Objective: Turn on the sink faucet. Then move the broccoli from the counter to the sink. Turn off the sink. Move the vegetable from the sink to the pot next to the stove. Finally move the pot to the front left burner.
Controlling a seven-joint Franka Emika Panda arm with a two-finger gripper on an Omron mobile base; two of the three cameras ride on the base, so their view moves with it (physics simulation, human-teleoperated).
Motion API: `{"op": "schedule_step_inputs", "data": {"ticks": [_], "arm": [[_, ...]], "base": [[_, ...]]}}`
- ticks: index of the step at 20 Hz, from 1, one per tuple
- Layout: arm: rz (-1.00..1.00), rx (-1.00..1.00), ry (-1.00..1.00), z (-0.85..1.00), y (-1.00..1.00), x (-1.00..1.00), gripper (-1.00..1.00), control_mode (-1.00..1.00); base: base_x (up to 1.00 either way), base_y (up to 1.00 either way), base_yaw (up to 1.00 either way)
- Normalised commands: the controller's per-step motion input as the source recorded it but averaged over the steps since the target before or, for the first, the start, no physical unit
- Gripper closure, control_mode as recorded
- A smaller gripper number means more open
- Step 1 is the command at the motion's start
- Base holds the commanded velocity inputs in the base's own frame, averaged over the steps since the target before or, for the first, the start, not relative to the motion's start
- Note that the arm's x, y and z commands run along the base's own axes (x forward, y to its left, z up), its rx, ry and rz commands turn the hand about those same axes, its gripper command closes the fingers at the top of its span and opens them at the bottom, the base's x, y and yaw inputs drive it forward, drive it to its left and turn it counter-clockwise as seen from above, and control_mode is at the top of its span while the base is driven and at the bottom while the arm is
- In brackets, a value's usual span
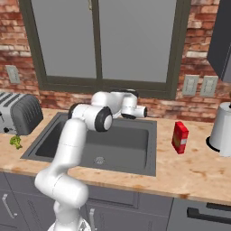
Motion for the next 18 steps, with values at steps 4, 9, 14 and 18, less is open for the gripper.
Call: {"op": "schedule_step_inputs", "data": {"ticks": [4,9,14,18], "arm": [[-0.03,0.00,0.01,-0.01,0.33,0.03,1.00,-1.00],[-0.01,0.00,0.08,-0.05,0.19,0.11,1.00,-1.00],[-0.06,0.00,0.01,-0.06,0.02,0.01,1.00,-1.00],[-0.19,0.00,0.00,-0.05,-0.01,0.01,1.00,-1.00]], "base": [[0.00,0.00,0.00],[0.00,0.00,0.00],[0.00,0.00,0.00],[0.00,0.00,0.00]]}}
